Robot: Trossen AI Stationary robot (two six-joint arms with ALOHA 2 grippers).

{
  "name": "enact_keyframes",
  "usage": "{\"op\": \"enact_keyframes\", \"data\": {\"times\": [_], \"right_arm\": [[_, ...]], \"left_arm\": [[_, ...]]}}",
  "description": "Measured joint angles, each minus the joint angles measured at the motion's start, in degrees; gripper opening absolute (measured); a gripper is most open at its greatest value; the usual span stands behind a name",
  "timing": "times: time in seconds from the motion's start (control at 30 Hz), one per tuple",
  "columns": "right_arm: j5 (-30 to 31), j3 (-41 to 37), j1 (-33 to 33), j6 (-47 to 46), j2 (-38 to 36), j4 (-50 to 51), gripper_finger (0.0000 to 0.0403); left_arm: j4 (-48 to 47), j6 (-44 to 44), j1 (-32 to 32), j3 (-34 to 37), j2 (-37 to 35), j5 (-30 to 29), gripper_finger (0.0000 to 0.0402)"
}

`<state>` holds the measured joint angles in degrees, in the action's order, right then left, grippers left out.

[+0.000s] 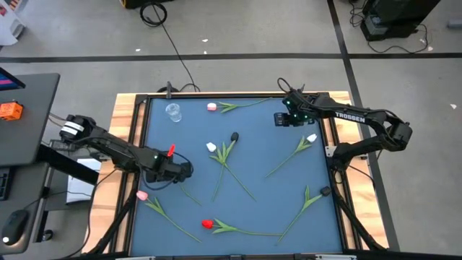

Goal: Sort flowers into vase by color
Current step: Put the right white tulip into the yellow vase

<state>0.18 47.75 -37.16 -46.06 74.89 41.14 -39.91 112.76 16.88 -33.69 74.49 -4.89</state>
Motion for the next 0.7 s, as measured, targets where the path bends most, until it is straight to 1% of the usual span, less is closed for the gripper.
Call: {"op": "enact_keyframes", "data": {"times": [0.13,0.27,0.37,0.7], "right_arm": [[-1.7,0.0,0.0,0.0,0.0,0.1,0.0158],[-3.0,0.0,0.2,0.0,0.0,0.1,0.0158],[-3.0,0.0,1.1,-0.1,0.0,0.2,0.0158],[-3.1,0.0,5.2,-1.8,0.0,0.2,0.0158]], "left_arm": [[0.3,0.1,0.0,0.0,0.2,0.2,0.0233],[3.0,0.0,0.1,0.0,0.1,1.1,0.0233],[4.4,-1.3,0.1,0.0,0.1,1.2,0.0233],[3.7,-0.8,0.1,0.0,0.1,1.3,0.0233]]}}
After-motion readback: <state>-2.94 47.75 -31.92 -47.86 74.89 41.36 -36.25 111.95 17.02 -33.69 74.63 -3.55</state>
